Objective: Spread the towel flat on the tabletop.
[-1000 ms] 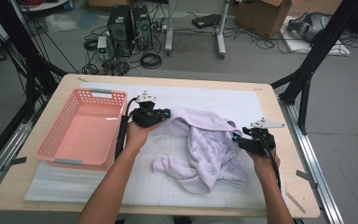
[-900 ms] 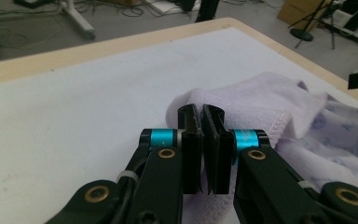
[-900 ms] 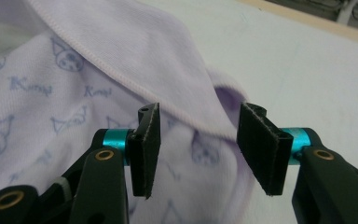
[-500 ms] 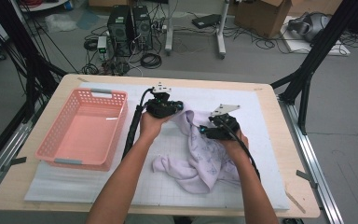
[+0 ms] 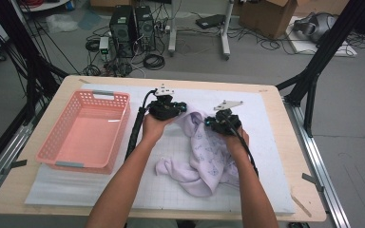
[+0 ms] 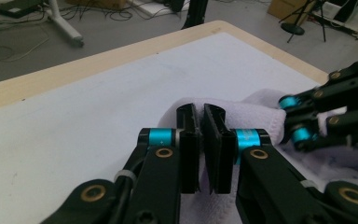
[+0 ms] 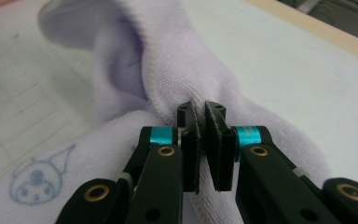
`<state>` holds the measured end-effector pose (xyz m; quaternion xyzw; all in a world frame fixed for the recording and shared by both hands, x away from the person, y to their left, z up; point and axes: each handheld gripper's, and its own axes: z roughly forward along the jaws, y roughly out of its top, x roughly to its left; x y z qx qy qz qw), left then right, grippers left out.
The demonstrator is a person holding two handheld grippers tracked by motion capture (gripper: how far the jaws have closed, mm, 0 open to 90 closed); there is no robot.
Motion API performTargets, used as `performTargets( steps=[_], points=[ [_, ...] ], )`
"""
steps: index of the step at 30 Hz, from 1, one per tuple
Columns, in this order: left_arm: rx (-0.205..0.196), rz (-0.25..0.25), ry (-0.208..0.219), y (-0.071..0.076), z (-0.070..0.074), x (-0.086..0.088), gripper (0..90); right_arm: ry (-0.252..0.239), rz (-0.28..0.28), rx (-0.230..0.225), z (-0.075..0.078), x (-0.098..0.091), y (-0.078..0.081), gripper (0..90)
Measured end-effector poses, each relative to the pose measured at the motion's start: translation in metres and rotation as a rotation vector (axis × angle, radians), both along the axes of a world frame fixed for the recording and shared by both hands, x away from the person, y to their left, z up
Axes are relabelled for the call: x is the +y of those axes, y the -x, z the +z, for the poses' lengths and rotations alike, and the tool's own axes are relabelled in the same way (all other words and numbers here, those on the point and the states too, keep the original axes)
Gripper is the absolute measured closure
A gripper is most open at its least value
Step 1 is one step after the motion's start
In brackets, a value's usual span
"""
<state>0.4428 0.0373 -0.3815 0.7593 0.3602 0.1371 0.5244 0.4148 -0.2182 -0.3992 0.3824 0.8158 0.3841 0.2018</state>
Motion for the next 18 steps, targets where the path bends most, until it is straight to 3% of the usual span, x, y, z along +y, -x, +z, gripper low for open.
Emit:
performTargets(
  steps=[1,2,4,6,7,8,9,10,11,13,14,15,16,17,18],
  points=[
    [0.001,0.002,0.0,0.001,0.0,-0.001,77.0,-0.008,-0.019,-0.001,0.002,-0.004,0.001,84.8],
    [0.011,0.013,0.0,0.002,0.0,-0.003,60.8,-0.011,-0.063,-0.011,0.007,-0.013,0.002,84.8],
    [0.026,0.014,0.004,0.002,-0.001,-0.004,48.5,-0.006,-0.119,-0.018,0.01,-0.024,0.002,84.9],
    [0.047,-0.003,0.001,0.003,-0.003,-0.005,46.7,-0.023,-0.183,-0.011,0.012,-0.037,0.001,84.9],
    [0.044,-0.013,-0.007,0.004,-0.004,-0.006,46.7,-0.023,-0.183,-0.011,0.012,-0.037,0.001,84.9],
    [0.034,-0.007,-0.005,0.006,-0.006,-0.006,46.8,-0.043,-0.217,0.002,0.012,-0.044,0.0,84.9],
    [0.033,0.0,-0.004,0.007,-0.011,-0.004,47.4,-0.053,-0.287,0.016,0.012,-0.058,0.0,85.0],
    [0.033,0.0,-0.004,0.007,-0.011,-0.004,47.2,-0.053,-0.287,0.016,0.012,-0.058,0.0,85.0],
    [0.049,0.002,-0.003,0.008,-0.017,-0.003,47.2,-0.06,-0.37,0.018,0.013,-0.073,0.001,85.1],
    [0.068,-0.009,-0.007,0.01,-0.023,-0.002,47.2,-0.061,-0.456,0.011,0.013,-0.088,0.004,85.1],
    [0.068,-0.009,-0.007,0.01,-0.023,-0.002,47.3,-0.061,-0.456,0.011,0.013,-0.088,0.004,85.1],
    [0.068,-0.01,-0.005,0.012,-0.025,-0.002,48.0,0.029,-0.514,0.017,0.011,-0.097,0.006,84.9],
    [0.069,-0.02,0.0,0.014,-0.028,-0.002,48.0,0.029,-0.514,0.017,0.011,-0.097,0.006,84.9],
    [0.073,-0.033,0.005,0.016,-0.031,-0.002,50.2,0.148,-0.526,0.032,0.005,-0.101,0.008,84.4],
    [0.089,-0.051,0.009,0.018,-0.035,-0.004,50.1,0.141,-0.544,0.028,0.002,-0.105,0.011,83.5]
  ],
)
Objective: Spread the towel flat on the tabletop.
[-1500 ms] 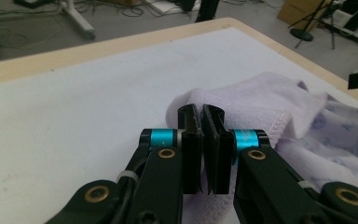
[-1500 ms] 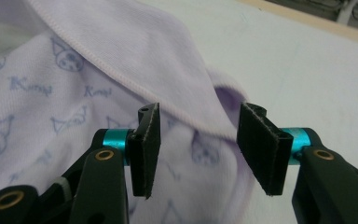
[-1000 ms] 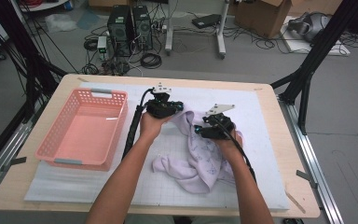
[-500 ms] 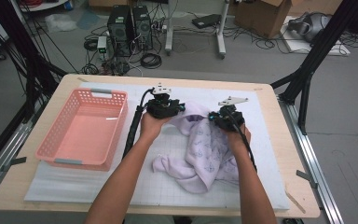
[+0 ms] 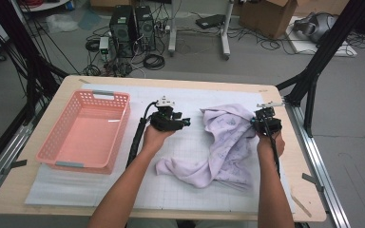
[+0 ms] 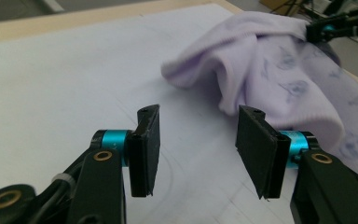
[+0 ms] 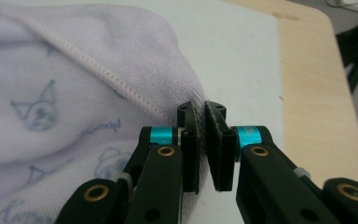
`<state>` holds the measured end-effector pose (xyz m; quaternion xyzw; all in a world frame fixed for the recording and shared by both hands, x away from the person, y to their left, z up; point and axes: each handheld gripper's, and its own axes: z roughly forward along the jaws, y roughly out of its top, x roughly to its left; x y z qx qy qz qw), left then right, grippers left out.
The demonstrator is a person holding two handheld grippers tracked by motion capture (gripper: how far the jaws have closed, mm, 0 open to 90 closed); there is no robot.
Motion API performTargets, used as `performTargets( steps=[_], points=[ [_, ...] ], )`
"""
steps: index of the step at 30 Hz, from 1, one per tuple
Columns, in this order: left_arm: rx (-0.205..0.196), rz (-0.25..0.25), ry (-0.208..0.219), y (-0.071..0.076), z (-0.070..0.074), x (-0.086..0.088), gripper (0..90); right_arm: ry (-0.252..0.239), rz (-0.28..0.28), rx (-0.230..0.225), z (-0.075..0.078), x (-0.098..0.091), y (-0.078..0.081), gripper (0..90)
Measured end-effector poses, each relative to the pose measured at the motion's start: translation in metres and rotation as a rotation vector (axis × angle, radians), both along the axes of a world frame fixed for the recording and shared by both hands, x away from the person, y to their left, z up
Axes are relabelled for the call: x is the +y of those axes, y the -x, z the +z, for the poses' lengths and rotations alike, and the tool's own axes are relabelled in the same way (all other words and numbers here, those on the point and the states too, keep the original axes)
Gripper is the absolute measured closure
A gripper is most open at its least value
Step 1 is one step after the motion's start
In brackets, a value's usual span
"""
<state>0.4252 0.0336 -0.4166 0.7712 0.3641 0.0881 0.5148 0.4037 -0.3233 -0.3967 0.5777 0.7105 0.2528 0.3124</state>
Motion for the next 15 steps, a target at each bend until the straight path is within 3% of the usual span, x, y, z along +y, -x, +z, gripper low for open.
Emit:
performTargets(
  steps=[2,3,4,5,6,8,10,11,12,13,15],
  points=[
    [0.051,-0.051,-0.027,0.001,-0.006,-0.006,48.5,-0.023,-0.014,-0.003,-0.002,-0.004,0.003,82.2],
    [0.066,-0.071,-0.037,0.002,-0.008,-0.01,46.4,-0.063,-0.015,-0.016,-0.004,-0.011,0.009,76.4],
    [0.075,-0.091,-0.039,0.004,-0.009,-0.015,46.4,-0.063,-0.015,-0.016,-0.004,-0.011,0.009,76.4],
    [0.077,-0.109,-0.036,0.006,-0.011,-0.022,44.3,-0.114,-0.004,-0.042,-0.002,-0.016,0.016,66.8],
    [0.093,-0.148,-0.049,0.012,-0.014,-0.036,42.8,-0.151,0.022,-0.068,-0.002,-0.018,0.02,64.8],
    [0.104,-0.169,-0.054,0.014,-0.017,-0.043,42.6,-0.161,0.036,-0.077,-0.001,-0.019,0.025,63.8],
    [0.135,-0.189,-0.041,0.018,-0.022,-0.055,42.0,-0.135,0.058,-0.072,-0.004,-0.02,0.034,62.0],
    [0.142,-0.192,-0.032,0.019,-0.024,-0.059,39.3,-0.12,0.071,-0.09,-0.006,-0.023,0.044,61.1],
    [0.142,-0.198,-0.032,0.021,-0.025,-0.063,39.3,-0.12,0.071,-0.09,-0.006,-0.023,0.044,61.1],
    [0.141,-0.207,-0.04,0.023,-0.026,-0.066,39.1,-0.143,0.077,-0.117,-0.007,-0.027,0.056,58.9],
    [0.135,-0.234,-0.069,0.026,-0.028,-0.075,38.3,-0.167,0.085,-0.128,-0.006,-0.03,0.061,57.8]
  ],
)
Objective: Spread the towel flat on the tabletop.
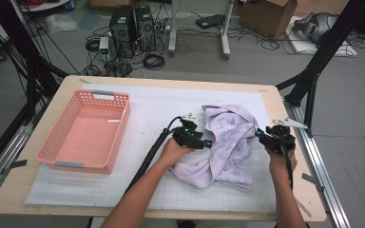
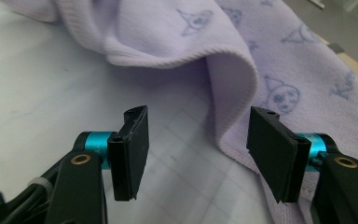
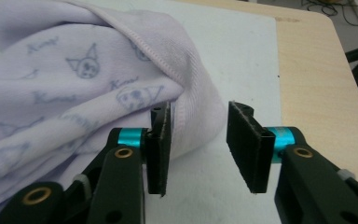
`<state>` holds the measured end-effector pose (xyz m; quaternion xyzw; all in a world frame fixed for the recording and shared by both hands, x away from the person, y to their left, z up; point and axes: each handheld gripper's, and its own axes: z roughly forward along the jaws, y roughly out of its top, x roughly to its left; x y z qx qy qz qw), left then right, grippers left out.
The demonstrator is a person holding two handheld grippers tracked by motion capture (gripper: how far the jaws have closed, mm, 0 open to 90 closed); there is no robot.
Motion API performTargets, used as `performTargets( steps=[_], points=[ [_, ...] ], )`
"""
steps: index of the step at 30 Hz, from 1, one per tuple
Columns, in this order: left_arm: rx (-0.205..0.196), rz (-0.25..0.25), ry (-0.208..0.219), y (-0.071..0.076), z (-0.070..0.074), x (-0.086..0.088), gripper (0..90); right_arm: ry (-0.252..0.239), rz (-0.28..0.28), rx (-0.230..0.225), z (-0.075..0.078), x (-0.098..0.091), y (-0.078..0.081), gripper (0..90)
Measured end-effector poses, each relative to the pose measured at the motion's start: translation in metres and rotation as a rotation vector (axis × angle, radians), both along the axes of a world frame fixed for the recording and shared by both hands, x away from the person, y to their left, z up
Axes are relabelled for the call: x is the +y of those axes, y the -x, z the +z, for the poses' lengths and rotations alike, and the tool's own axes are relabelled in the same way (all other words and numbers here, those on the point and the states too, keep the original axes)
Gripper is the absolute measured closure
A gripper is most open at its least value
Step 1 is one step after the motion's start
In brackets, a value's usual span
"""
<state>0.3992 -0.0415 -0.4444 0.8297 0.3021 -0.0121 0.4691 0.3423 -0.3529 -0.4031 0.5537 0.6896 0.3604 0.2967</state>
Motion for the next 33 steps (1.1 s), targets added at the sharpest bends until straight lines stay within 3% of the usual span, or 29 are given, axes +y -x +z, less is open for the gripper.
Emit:
performTargets(
  steps=[1,4,6,10,11,12,13,15,17,20,21,28,33],
  points=[
    [-0.005,-0.021,-0.013,0.002,0.0,-0.005,38.5,-0.026,0.015,-0.007,0.0,-0.002,0.005,56.9],
    [-0.032,-0.066,-0.054,0.008,-0.001,-0.017,40.5,-0.022,0.045,-0.025,-0.005,-0.005,0.021,56.7],
    [-0.032,-0.073,-0.076,0.009,-0.002,-0.023,40.4,-0.039,0.042,-0.028,-0.009,-0.008,0.027,55.3],
    [-0.079,-0.069,-0.127,0.012,-0.001,-0.033,40.9,-0.077,0.04,-0.016,-0.017,-0.014,0.032,55.0],
    [-0.101,-0.064,-0.146,0.013,0.0,-0.035,44.0,-0.076,0.046,-0.005,-0.02,-0.015,0.031,54.9],
    [-0.11,-0.067,-0.149,0.014,-0.001,-0.037,56.9,-0.086,0.04,0.0,-0.021,-0.015,0.029,54.4],
    [-0.129,-0.07,-0.154,0.016,-0.001,-0.039,56.9,-0.086,0.04,0.0,-0.021,-0.015,0.029,54.4],
    [-0.161,-0.085,-0.181,0.018,0.0,-0.041,83.3,-0.099,0.041,-0.002,-0.021,-0.013,0.029,54.5],
    [-0.155,-0.032,-0.175,0.017,0.001,-0.039,86.9,-0.094,0.052,-0.005,-0.021,-0.013,0.03,54.5],
    [-0.147,0.058,-0.097,0.013,0.003,-0.023,87.5,-0.122,0.052,0.006,-0.024,-0.013,0.031,54.5],
    [-0.151,0.079,-0.093,0.011,0.004,-0.017,87.5,-0.122,0.052,0.006,-0.024,-0.013,0.031,54.5],
    [-0.161,0.265,-0.025,-0.004,0.015,0.048,87.6,-0.132,0.062,0.012,-0.026,-0.011,0.032,54.6],
    [-0.175,0.363,0.017,-0.009,0.02,0.085,87.5,-0.116,0.096,0.032,-0.029,-0.002,0.029,55.8]
  ],
)
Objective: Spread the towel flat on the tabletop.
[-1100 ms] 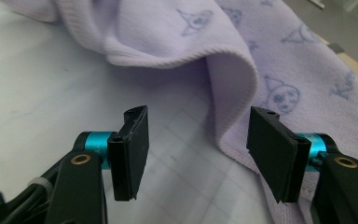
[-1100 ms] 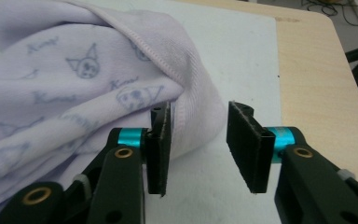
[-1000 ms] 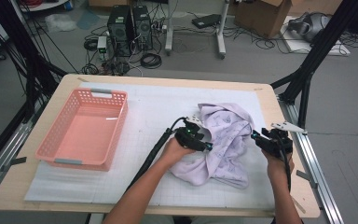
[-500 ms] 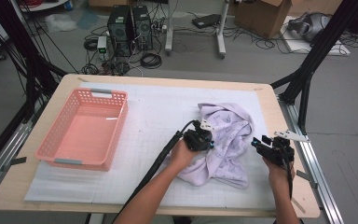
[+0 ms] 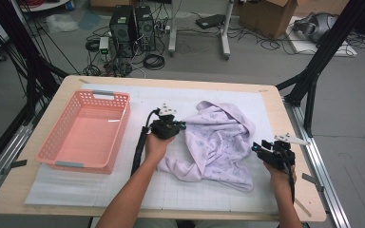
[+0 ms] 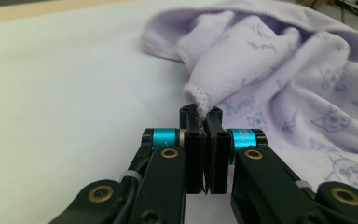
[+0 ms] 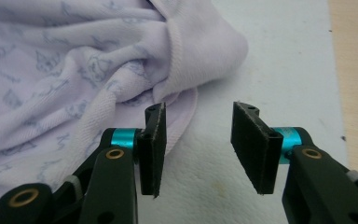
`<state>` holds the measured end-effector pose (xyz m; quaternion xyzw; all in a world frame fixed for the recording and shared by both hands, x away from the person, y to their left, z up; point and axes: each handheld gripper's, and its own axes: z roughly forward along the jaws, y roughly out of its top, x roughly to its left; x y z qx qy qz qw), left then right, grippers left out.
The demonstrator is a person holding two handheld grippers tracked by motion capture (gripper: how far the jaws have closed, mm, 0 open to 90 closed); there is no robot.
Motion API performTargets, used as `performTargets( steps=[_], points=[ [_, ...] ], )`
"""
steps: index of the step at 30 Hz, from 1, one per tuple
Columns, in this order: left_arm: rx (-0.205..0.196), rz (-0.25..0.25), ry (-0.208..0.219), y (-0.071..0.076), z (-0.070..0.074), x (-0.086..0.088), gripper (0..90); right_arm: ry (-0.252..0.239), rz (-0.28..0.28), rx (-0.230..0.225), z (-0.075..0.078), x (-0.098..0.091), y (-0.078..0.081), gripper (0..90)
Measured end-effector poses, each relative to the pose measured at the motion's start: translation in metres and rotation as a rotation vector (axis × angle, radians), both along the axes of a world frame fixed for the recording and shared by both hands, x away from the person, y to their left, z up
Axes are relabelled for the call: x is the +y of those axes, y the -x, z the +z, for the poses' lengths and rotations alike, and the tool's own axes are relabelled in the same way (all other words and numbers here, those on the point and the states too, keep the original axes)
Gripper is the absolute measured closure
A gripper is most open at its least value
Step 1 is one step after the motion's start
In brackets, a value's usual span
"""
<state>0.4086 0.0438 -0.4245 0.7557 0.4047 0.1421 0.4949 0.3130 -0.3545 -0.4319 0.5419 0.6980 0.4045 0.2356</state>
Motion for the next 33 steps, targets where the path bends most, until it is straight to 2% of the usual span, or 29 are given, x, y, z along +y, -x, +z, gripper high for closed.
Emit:
performTargets(
  steps=[3,7,9,11,13,15,16,18,20,22,24,25,26,27,29,31,33],
  points=[
    [-0.01,0.069,0.011,-0.004,0.002,0.02,87.5,0.005,0.024,0.001,0.0,0.005,-0.001,57.9],
    [-0.048,0.202,0.038,-0.006,0.008,0.045,87.6,0.008,0.042,-0.002,0.0,0.009,-0.001,59.1],
    [-0.053,0.229,0.056,-0.005,0.01,0.054,87.6,0.005,0.052,-0.004,0.001,0.009,-0.001,60.6],
    [-0.043,0.216,0.059,-0.005,0.009,0.057,86.6,0.0,0.065,-0.003,0.001,0.011,-0.002,62.7],
    [-0.038,0.2,0.093,-0.003,0.006,0.058,83.3,-0.002,0.073,-0.003,0.0,0.011,-0.003,63.5],
    [-0.022,0.176,0.139,-0.001,0.004,0.058,67.6,0.006,0.082,-0.005,0.001,0.013,-0.003,65.8],
    [-0.012,0.156,0.15,0.001,0.003,0.057,61.6,0.008,0.084,-0.007,0.001,0.015,-0.003,66.7],
    [-0.018,0.11,0.113,0.005,0.004,0.053,53.6,0.013,0.101,-0.019,0.003,0.019,-0.003,69.4],
    [-0.029,0.079,0.099,0.011,0.004,0.049,49.1,0.007,0.13,-0.035,0.007,0.024,-0.004,74.1],
    [-0.031,0.046,0.102,0.016,0.005,0.045,46.3,0.01,0.176,-0.043,0.01,0.031,-0.006,89.2],
    [-0.038,0.012,0.097,0.021,0.005,0.041,45.3,0.044,0.221,-0.047,0.012,0.04,-0.009,89.1],
    [-0.03,-0.004,0.095,0.022,0.005,0.039,43.9,0.058,0.24,-0.05,0.013,0.048,-0.012,82.7],
    [-0.021,-0.021,0.09,0.024,0.005,0.037,43.9,0.058,0.24,-0.05,0.013,0.048,-0.012,82.7],
    [-0.014,-0.038,0.082,0.025,0.004,0.033,42.8,0.062,0.247,-0.049,0.013,0.052,-0.016,78.6],
    [-0.005,-0.068,0.046,0.027,0.002,0.026,40.7,0.066,0.271,-0.021,0.011,0.065,-0.027,67.8],
    [0.017,-0.104,0.004,0.029,-0.002,0.017,40.0,0.078,0.28,-0.003,0.009,0.071,-0.032,66.0],
    [0.042,-0.123,-0.029,0.029,-0.007,0.011,38.2,0.117,0.293,0.022,0.006,0.082,-0.041,65.8]
  ],
)
